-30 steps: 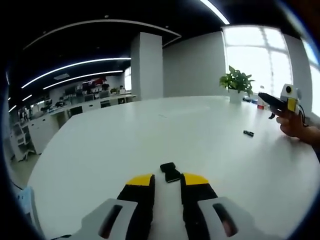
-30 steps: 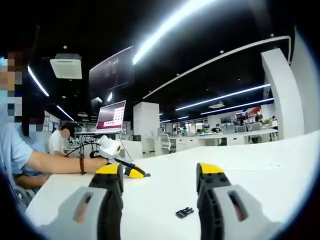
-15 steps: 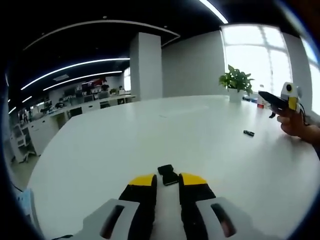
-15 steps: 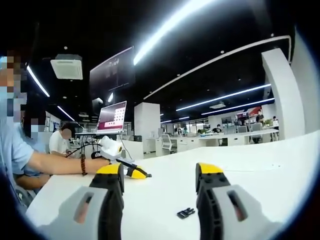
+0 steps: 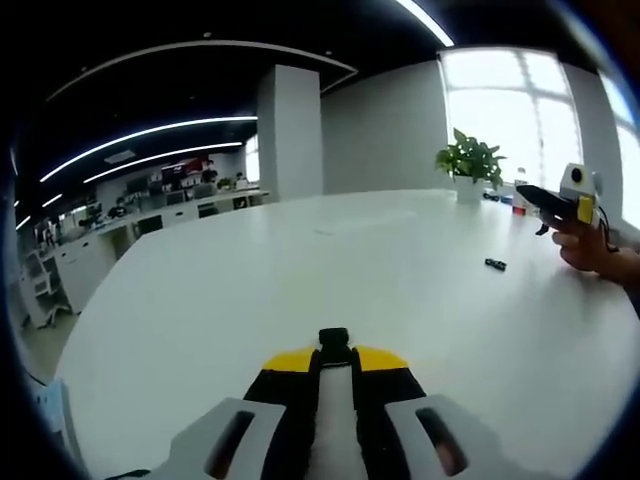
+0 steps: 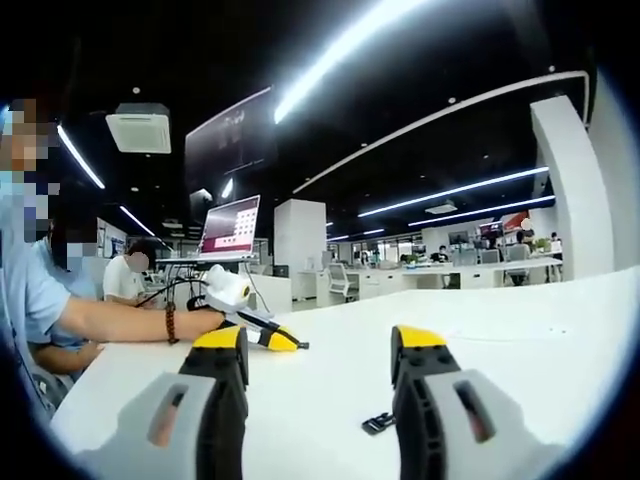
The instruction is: Snap the two parts of the plastic buckle together until the buckle closes and remains connected.
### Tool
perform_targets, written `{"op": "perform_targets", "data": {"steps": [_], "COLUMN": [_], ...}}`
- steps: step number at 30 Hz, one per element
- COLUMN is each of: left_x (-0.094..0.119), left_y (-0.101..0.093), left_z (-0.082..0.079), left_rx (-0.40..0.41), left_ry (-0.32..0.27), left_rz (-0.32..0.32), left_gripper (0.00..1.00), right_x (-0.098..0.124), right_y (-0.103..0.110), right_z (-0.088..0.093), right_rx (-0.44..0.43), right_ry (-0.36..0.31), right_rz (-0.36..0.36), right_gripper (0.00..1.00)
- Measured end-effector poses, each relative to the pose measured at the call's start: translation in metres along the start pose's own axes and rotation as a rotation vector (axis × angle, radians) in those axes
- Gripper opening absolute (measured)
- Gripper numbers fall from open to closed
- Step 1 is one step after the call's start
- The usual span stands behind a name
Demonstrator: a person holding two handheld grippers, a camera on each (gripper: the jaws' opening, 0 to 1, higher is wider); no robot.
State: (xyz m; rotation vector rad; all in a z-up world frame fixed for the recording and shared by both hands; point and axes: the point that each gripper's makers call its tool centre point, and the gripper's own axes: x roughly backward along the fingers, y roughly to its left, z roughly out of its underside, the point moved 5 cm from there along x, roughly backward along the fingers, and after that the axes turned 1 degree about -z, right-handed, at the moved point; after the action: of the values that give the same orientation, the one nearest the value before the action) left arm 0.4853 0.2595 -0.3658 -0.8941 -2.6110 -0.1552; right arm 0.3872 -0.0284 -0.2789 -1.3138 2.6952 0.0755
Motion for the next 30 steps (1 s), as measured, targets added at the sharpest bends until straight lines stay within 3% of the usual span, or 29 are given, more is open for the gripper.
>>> {"op": "perform_targets", "data": {"steps": [9, 20, 26, 30], "left_x": [0.004, 0.014, 0.016, 0.019], "left_y": [-0.006, -0.021, -0.03, -0.039], "left_z": [0.001, 0.003, 0.003, 0.004], "left_rx": [-0.022, -0.107, -0.17, -0.273], "left_ry": [-0.001, 0.026, 0.017, -0.002], "left_rz": [0.035, 0.184, 0.235, 0.256], "left_gripper": [0.12, 0.12, 0.12, 0.12], "right_x": [0.003, 0.004, 0.005, 0.005], "right_y": [-0.005, -0.003, -0.009, -0.01], "right_z": [0.0, 0.0, 0.001, 0.0], "right_rx": [-0.011, 0.0, -0.01, 0.003], "right_ry": [-0.004, 0.003, 0.004, 0.013], "right_rz": [0.022, 0.014, 0.03, 0.039], "right_gripper": [0.59, 0.58, 0.58, 0.58]}}
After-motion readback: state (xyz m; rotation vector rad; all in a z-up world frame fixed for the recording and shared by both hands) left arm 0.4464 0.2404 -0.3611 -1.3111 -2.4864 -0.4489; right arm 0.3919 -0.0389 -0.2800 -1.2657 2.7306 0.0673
